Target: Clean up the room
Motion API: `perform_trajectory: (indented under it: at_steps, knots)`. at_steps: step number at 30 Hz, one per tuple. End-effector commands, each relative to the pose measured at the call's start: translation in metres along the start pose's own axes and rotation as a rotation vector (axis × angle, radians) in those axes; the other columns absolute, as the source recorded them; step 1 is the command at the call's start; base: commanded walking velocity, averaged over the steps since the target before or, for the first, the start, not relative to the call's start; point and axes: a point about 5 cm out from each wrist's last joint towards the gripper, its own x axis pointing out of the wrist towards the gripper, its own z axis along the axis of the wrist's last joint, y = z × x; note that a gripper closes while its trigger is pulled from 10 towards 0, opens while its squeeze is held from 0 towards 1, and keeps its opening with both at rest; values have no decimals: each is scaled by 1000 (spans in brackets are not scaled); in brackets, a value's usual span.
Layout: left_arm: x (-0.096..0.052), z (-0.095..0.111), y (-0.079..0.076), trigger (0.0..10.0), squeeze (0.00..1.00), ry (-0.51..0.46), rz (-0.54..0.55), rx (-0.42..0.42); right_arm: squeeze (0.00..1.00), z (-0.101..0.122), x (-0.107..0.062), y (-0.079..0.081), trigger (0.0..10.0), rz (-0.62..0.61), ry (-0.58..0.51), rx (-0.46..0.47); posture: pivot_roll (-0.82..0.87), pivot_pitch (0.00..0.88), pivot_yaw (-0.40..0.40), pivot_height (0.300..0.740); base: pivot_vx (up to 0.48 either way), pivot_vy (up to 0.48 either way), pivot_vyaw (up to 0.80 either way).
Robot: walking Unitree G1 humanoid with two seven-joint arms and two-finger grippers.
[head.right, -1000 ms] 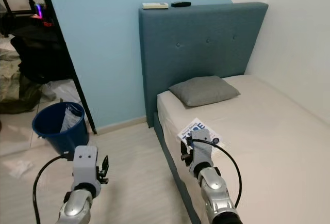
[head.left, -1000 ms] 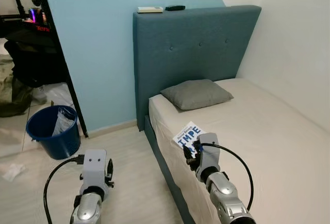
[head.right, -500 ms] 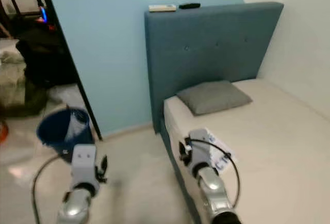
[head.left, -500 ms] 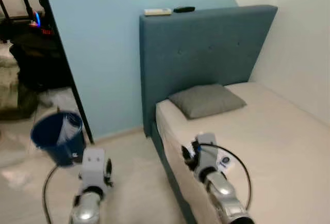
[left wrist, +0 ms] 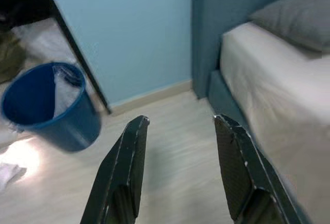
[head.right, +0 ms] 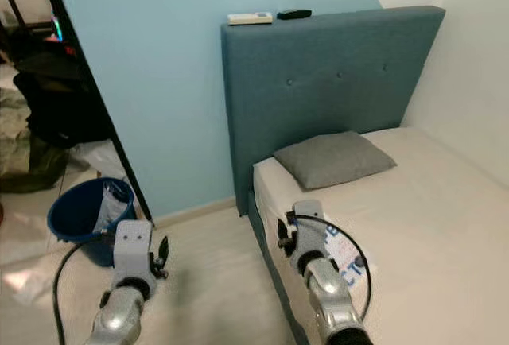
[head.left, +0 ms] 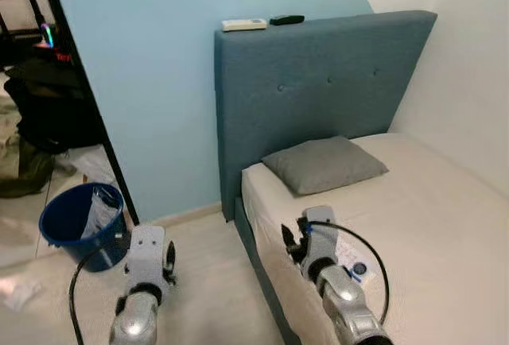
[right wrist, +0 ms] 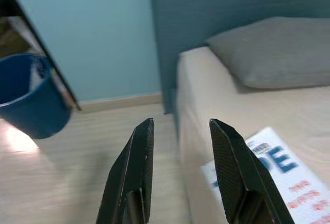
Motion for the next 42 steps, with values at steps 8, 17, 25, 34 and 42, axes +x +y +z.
perform_trajectory:
  at_steps: [8,17,25,34,42]
  knots:
    - [-4,-7,5,10000,0,26,11,15,0,-2,0,3,10000,1,5,12,-16,91,-27,740,298,0,0]
    - [-4,-7,5,10000,0,26,12,15,0,-4,-2,4,10000,7,10,15,-16,84,-30,740,295,0,0]
    - [-4,-8,5,10000,0,28,7,15,0,-4,-1,4,10000,8,10,13,-18,78,-29,740,290,0,0]
    - [-4,-8,5,10000,0,26,4,19,0,-5,-2,5,10000,10,10,15,-15,68,-25,740,288,0,0]
    - [-3,-8,5,10000,0,27,0,32,0,-5,-2,5,10000,11,11,16,-14,72,-23,740,107,0,0]
